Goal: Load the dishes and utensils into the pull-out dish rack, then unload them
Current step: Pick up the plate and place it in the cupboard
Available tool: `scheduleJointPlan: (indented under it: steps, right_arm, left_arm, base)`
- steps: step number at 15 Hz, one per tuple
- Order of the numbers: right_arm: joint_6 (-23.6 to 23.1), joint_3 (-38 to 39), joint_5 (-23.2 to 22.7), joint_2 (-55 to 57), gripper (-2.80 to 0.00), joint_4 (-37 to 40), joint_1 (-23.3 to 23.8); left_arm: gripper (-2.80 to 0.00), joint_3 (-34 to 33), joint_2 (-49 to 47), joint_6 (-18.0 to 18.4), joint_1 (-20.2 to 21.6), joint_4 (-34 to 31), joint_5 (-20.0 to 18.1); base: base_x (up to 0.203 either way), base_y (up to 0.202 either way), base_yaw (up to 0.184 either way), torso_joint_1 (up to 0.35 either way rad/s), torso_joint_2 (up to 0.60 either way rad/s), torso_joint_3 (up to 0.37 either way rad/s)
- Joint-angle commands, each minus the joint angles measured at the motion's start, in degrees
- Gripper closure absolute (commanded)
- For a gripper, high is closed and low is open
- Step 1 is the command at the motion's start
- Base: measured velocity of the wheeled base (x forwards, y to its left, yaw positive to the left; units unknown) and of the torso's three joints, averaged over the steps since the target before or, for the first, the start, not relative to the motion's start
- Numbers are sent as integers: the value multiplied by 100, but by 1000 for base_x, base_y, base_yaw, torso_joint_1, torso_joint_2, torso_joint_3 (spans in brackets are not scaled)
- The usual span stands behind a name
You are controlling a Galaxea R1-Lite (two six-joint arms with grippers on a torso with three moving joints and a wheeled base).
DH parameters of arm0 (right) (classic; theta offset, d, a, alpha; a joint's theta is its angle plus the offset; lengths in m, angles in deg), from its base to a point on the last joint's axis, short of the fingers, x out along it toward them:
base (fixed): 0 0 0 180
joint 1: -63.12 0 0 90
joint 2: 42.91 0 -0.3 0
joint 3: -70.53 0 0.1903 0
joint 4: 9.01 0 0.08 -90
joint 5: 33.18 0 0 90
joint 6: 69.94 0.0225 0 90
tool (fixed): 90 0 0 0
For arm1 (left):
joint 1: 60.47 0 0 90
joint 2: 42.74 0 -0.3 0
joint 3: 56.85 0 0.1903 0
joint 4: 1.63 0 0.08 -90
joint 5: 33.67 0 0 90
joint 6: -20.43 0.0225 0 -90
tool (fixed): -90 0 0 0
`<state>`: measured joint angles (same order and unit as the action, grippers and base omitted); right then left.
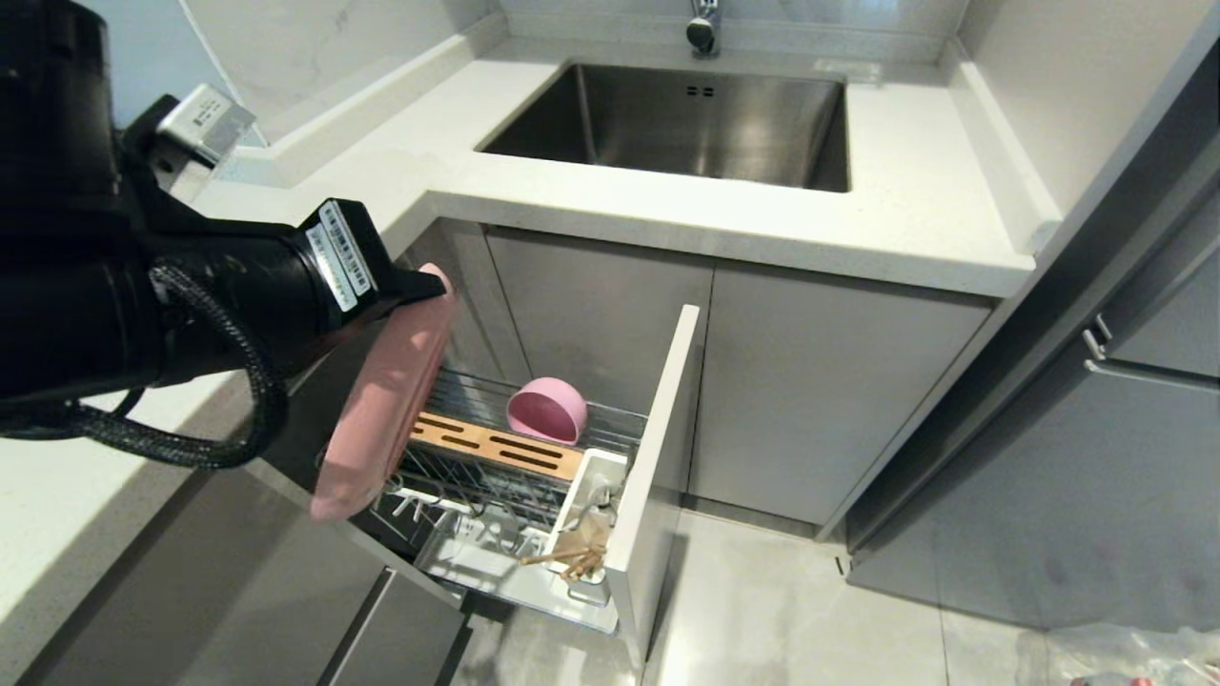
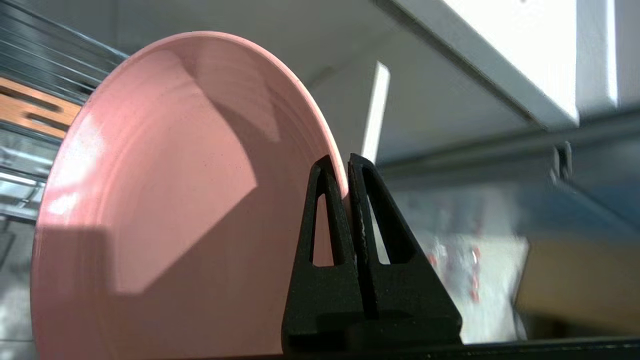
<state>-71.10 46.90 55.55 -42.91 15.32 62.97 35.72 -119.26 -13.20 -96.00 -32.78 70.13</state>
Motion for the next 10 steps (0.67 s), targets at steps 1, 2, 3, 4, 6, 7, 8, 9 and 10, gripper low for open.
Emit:
scheduleJointPlan:
  steps: [1,2,3,4,6,7,8,9,10]
  right_arm:
    - [2,0,4,0,0,0,-2]
    - [-6,0,-3,0,0,0,-2]
    - [-7,0,4,0,0,0,-2]
    - [-7,0,-5,0,0,0,-2]
    - [-6,0,-5,0,0,0,-2]
    - [-6,0,-5,0,0,0,-2]
    - [-6,0,-1,0,0,0,-2]
    - [-1,0,-5,0,0,0,-2]
    - [-7,0,-5,0,0,0,-2]
  left_arm:
    - [0,-48,-110,-245,-326,299,535]
    - [0,-65,-262,-574,-463,782,819]
    - [0,-96,-511,-862,-580,1416,1184]
    - [0,-166,-739,-1082,-659,1961,1547]
    - [0,-396,-1035,-1502,-712,2820,2027]
    - [0,-583,-1091,-1597,-729,3106,2246]
    - [0,-731,-1119,-1630,-734,3376,2394]
    - [0,-894,-1140,-1635,-735,3708,2498]
    - [0,-1136,-1167,-1632,-736,4221,2660]
  base:
    - [0,0,0,0,0,0]
    - [0,0,0,0,0,0]
    - [0,0,0,0,0,0]
    - [0,0,0,0,0,0]
    - [0,0,0,0,0,0]
    - [0,0,0,0,0,0]
    - [0,0,0,0,0,0]
    - [0,0,0,0,0,0]
    - [0,0,0,0,0,0]
